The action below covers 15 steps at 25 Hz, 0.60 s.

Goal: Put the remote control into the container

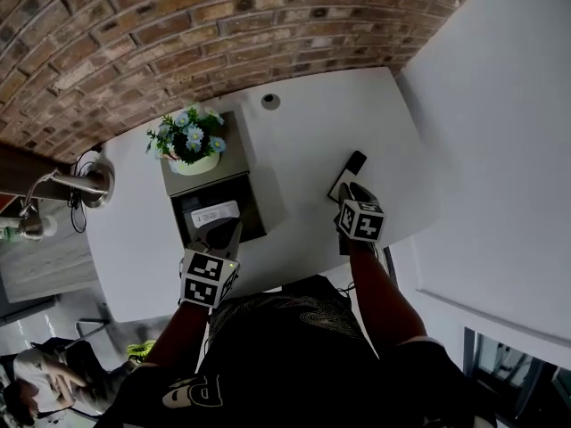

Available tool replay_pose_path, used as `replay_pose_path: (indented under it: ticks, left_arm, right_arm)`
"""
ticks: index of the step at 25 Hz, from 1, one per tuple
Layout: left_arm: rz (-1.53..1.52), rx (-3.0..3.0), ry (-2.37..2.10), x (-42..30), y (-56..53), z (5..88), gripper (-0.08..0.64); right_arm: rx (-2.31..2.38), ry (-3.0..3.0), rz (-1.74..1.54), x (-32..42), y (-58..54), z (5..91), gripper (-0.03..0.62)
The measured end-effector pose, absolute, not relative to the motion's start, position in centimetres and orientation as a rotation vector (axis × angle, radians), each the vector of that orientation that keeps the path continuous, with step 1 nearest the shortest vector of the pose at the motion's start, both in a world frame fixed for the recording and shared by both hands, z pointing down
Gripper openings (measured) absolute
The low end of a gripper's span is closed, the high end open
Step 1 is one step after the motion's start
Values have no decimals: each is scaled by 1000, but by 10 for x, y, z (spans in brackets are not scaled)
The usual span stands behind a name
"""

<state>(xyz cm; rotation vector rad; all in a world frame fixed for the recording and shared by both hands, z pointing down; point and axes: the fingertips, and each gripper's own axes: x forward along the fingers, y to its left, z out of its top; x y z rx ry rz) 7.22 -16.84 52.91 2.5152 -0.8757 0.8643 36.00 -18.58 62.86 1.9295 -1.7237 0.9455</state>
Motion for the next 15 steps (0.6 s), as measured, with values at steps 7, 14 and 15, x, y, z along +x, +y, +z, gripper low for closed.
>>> replay_pose_path:
  ticks: [7, 14, 15]
  left_arm:
    - [885, 2453, -923, 73, -174, 535, 8]
    - [876, 2381, -983, 60, -177, 539, 8]
    - [873, 2378, -987, 60, -177, 539, 8]
  right_arm:
    - [1995, -1544, 1081, 387, -208, 661, 222]
    - [2001, -1431, 1179, 395, -217, 684, 250]
    - [1995, -1416, 1171, 396, -218, 684, 250]
